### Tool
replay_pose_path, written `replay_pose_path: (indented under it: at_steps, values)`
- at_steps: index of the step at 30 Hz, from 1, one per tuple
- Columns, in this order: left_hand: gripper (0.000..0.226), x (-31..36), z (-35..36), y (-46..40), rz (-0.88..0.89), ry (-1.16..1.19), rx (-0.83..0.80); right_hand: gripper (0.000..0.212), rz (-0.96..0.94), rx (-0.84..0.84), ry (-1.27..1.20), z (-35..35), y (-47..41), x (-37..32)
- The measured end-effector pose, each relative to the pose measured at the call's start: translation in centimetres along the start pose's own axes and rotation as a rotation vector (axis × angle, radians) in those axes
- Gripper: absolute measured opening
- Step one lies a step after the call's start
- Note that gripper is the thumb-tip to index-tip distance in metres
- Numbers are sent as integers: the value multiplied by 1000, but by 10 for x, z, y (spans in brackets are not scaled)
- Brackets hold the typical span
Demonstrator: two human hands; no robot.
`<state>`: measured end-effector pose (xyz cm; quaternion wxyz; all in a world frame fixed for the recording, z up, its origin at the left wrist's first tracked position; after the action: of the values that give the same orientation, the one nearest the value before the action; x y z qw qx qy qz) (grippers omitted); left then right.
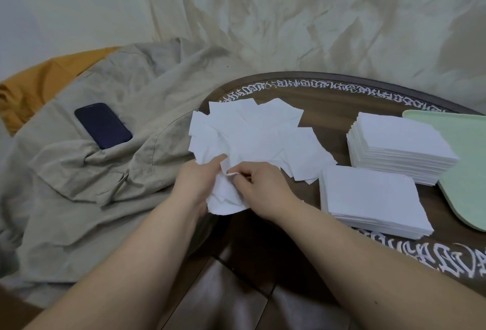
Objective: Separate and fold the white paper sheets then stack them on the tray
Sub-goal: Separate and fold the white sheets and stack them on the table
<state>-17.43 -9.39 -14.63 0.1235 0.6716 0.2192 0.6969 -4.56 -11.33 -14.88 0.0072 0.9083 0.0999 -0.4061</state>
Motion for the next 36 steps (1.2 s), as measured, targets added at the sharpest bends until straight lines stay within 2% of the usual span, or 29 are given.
replay_pose_path:
  at_steps: [4,7,11,12,14,16,18,20,21,24,29,31,34,36]
  values:
    - [27,-3,-3,8,-35,173,-111,29,-152,-11,69,4,8,-5]
    - [28,2,-4,20,-76,303,-210,39,-330,-26,137,3,16,-15]
    - [55,13,0,39,-14,381,-353,44,-456,39,268,-14,30,-23]
    - [56,15,5,45,8,368,-379,46,-451,46,252,-21,34,-26]
    - [40,19,12,54,47,370,-400,47,-444,52,186,-35,42,-30]
    - [29,23,18,63,64,389,-401,40,-452,141,157,-49,52,-32]
    - [37,27,26,74,77,387,-443,33,-457,347,230,-63,62,-30]
    - [42,28,34,86,85,374,-464,41,-420,504,325,-76,70,-27]
    - [44,27,39,91,84,375,-472,48,-396,530,358,-82,73,-26]
    - [41,26,51,109,73,378,-521,55,-319,513,366,-98,85,-23]
    - [45,24,61,120,30,367,-527,10,-258,350,276,-115,104,-21]
    - [45,24,64,122,25,352,-510,9,-235,304,212,-119,111,-20]
    - [27,26,67,122,88,294,-450,5,-188,293,134,-130,120,-12]
    - [14,32,64,120,210,140,-351,6,-263,315,233,-140,123,-8]
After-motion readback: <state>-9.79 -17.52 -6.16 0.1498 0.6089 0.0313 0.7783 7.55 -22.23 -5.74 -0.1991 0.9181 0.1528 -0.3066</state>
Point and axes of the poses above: each hand's wrist, its own y-axis away from the middle knuckle, its own z-axis out of the palm, x = y × z, the point moved 2 cm from there along -y, towards the middle knuckle, and after that the axes turned 3 degrees about -z, right-handed, at the moved point
